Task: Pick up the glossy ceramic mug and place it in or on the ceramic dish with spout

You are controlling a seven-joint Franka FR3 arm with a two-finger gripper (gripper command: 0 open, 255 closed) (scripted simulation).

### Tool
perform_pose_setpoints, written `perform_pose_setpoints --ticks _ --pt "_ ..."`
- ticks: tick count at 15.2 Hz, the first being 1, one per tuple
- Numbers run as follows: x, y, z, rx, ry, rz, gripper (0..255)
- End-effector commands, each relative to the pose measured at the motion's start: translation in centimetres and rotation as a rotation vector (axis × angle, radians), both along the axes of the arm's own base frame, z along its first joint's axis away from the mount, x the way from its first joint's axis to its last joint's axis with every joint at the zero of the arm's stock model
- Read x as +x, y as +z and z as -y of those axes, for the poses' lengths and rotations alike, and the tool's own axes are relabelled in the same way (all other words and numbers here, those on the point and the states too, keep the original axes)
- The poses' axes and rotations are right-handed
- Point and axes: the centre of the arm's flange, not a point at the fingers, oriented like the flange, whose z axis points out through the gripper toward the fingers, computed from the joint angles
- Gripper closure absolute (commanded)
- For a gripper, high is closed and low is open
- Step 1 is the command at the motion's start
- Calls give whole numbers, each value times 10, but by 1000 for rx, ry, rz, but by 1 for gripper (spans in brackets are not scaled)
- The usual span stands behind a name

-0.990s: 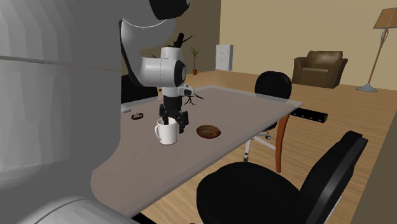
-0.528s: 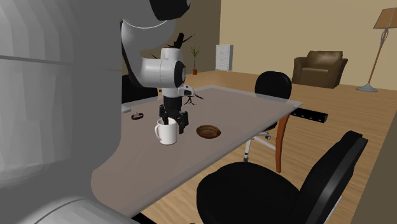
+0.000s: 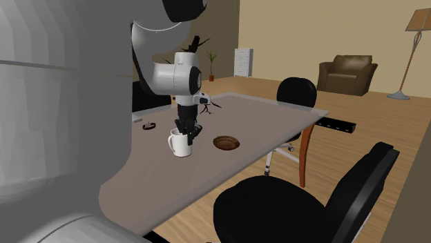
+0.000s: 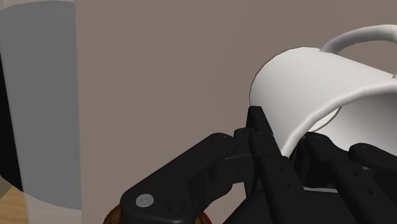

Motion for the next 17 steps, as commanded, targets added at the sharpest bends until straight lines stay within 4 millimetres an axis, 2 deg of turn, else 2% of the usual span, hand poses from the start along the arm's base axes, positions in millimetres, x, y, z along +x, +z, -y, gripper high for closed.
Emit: perform_pose_setpoints --ticks 1,2,17 --pt "0 0 0 0 0 0 255" --pt "0 0 0 0 0 0 255" --pt "0 79 0 0 0 0 255"
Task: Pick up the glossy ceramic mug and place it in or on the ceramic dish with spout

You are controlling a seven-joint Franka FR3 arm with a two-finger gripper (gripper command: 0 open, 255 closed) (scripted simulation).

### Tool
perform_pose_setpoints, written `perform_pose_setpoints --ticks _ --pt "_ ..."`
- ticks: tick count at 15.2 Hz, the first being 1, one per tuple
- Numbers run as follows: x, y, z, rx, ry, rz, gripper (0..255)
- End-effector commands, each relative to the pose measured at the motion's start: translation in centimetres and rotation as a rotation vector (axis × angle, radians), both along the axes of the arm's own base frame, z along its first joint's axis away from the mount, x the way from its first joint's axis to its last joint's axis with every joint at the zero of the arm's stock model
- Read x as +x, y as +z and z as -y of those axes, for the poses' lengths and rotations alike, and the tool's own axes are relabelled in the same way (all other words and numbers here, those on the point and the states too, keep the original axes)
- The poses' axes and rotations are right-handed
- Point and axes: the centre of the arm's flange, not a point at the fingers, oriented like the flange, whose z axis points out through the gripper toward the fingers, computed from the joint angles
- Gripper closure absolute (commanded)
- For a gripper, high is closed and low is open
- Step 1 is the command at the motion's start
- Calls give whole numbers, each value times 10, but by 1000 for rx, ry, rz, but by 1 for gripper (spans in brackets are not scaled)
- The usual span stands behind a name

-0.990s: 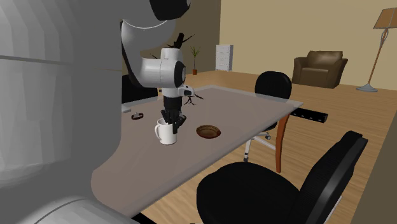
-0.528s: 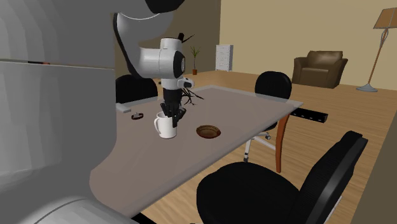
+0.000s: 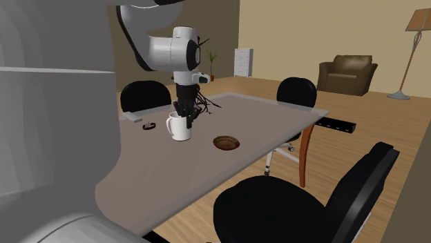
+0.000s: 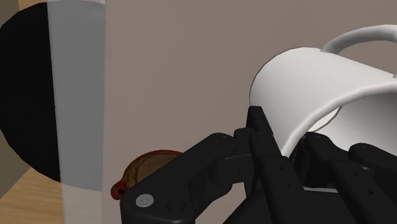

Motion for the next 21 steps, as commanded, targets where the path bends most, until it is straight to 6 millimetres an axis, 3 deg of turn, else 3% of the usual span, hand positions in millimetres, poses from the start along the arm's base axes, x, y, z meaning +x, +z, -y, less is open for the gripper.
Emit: perform_pose_setpoints --ticks 1,8,21 --pt "0 10 0 0 0 0 255" --pt "0 47 0 0 0 0 255" --pt "122 68 119 0 0 0 255"
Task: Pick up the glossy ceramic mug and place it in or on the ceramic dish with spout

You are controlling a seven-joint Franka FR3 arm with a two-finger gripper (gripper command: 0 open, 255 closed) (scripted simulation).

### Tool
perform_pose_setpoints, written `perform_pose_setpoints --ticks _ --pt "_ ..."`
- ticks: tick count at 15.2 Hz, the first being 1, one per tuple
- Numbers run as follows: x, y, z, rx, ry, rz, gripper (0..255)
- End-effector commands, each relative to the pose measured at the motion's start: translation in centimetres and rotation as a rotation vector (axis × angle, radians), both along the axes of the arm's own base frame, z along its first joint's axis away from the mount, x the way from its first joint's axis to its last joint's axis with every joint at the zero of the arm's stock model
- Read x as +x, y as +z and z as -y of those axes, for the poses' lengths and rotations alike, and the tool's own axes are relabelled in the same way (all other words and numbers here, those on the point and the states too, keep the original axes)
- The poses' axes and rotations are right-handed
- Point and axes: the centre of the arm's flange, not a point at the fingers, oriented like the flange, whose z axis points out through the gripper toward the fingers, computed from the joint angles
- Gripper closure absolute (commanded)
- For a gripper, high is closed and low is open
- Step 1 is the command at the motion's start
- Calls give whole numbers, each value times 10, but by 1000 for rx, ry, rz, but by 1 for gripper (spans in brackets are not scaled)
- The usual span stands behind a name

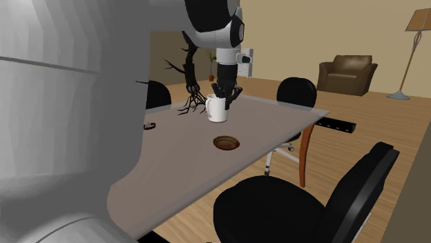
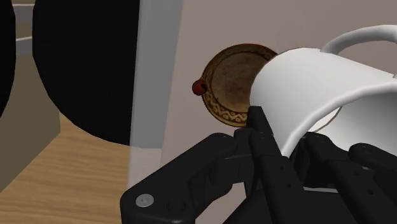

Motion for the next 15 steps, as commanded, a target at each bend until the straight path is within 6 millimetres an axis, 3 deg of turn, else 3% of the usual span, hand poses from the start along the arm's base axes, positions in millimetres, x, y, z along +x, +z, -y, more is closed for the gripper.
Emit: perform_pose_setpoints --ticks 1,15 --pt "20 3 20 0 1 0 255" --pt "22 -65 22 0 1 0 255"
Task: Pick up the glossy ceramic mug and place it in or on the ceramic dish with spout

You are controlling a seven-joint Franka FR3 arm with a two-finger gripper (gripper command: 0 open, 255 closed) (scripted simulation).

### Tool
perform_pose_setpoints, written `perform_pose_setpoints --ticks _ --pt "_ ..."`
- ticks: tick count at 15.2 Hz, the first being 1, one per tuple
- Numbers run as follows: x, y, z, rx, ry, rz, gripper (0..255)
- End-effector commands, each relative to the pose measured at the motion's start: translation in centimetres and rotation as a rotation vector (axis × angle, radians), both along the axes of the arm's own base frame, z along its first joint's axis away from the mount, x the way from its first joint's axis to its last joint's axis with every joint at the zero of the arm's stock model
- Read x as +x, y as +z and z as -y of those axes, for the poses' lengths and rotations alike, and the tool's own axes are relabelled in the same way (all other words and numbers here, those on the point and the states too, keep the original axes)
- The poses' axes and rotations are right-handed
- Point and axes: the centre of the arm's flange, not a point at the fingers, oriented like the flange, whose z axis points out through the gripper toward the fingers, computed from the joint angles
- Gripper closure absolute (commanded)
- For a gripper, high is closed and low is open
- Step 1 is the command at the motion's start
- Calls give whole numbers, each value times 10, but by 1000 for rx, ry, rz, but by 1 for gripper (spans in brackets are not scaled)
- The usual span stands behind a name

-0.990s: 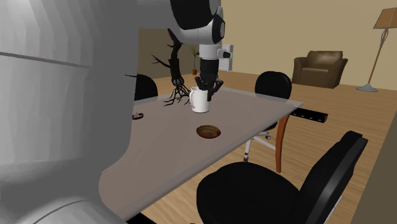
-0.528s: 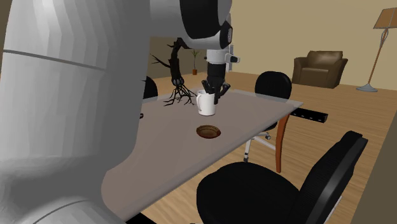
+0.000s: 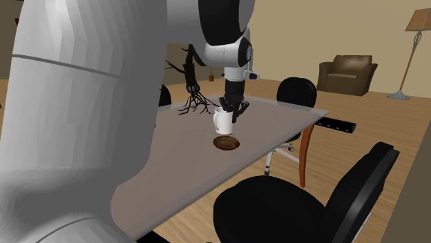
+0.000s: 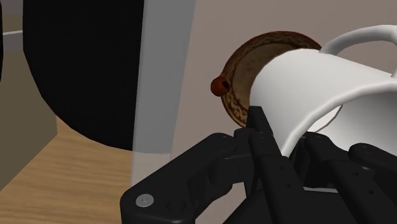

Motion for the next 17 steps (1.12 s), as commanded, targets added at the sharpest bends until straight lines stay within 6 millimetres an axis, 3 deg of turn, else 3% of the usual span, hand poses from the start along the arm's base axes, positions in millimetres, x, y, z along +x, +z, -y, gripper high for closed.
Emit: perform_pose_setpoints --ticks 1,4,12,13,17 --pt "0 -11 0 0 0 1 255" --pt "0 -30 0 0 0 1 255" --pt "0 -30 0 0 0 1 255" --pt "0 -30 0 0 0 1 0" --pt "0 -30 0 0 0 1 0"
